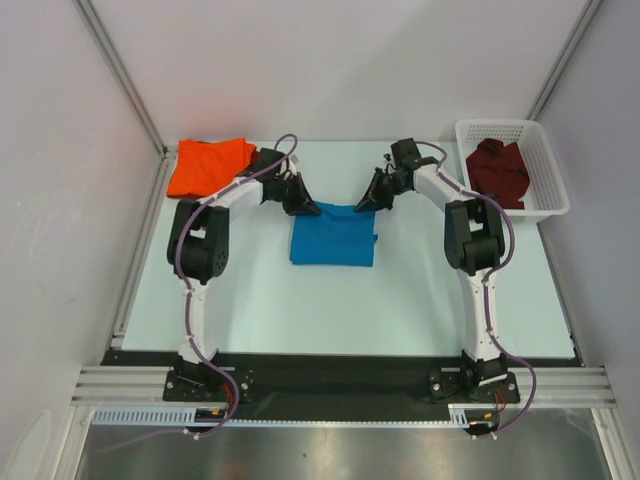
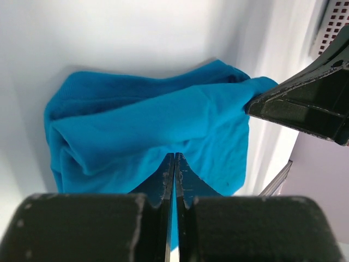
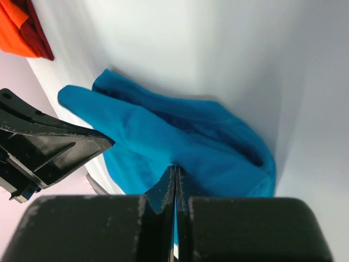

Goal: Fold and stack the t-shirts
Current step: Fold the tshirt, then neatly place the folded tshirt to the corner

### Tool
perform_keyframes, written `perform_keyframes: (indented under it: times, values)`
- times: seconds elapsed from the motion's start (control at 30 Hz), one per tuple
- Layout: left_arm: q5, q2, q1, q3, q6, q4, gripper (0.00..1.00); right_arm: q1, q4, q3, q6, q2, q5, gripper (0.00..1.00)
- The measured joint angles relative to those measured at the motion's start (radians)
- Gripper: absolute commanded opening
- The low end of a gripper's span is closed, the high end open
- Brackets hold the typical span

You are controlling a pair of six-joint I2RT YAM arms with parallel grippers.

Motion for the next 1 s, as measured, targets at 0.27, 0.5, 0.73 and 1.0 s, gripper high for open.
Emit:
perform_keyframes:
  times: [0.27, 0.5, 0.73, 1.0]
  values:
    - [0.006, 0.068, 0.016, 0.057, -0.008, 0.015, 0.05, -0.024, 0.053, -0.001, 0.011, 0.05, -0.001, 0.0]
    - [0.002, 0.105, 0.061, 0.09, -0.006, 0.012, 0.05, -0.047, 0.059, 0.105, 0.013, 0.154, -0.014, 0.0]
    - [-0.003, 0.048, 0.07, 0.043, 0.032, -0.014, 0.05, -0.05, -0.006, 0.173, -0.026, 0.145, 0.027, 0.02]
    - [0.005, -0.274, 0.017, -0.252, 0.039, 0.007, 0.05, 0.0, -0.037, -0.1, -0.063, -0.104, 0.022, 0.06]
